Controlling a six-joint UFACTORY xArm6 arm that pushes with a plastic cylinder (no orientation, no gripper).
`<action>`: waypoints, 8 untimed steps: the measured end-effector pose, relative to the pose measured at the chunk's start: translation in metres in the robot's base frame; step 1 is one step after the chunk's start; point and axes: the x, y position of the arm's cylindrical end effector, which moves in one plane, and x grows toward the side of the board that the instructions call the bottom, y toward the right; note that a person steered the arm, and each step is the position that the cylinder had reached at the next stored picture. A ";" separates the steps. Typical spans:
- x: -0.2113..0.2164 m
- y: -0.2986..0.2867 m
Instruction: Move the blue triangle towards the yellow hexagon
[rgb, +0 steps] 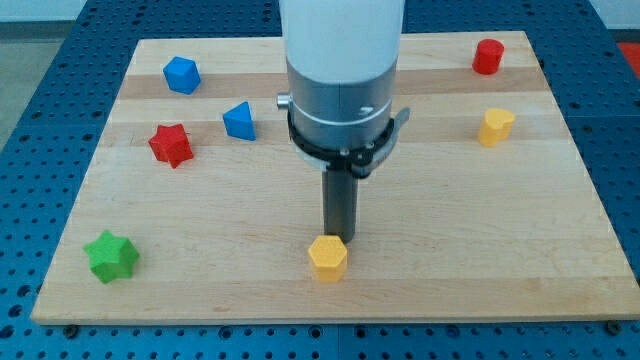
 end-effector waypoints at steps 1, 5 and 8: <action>0.004 0.000; -0.082 -0.011; -0.190 -0.051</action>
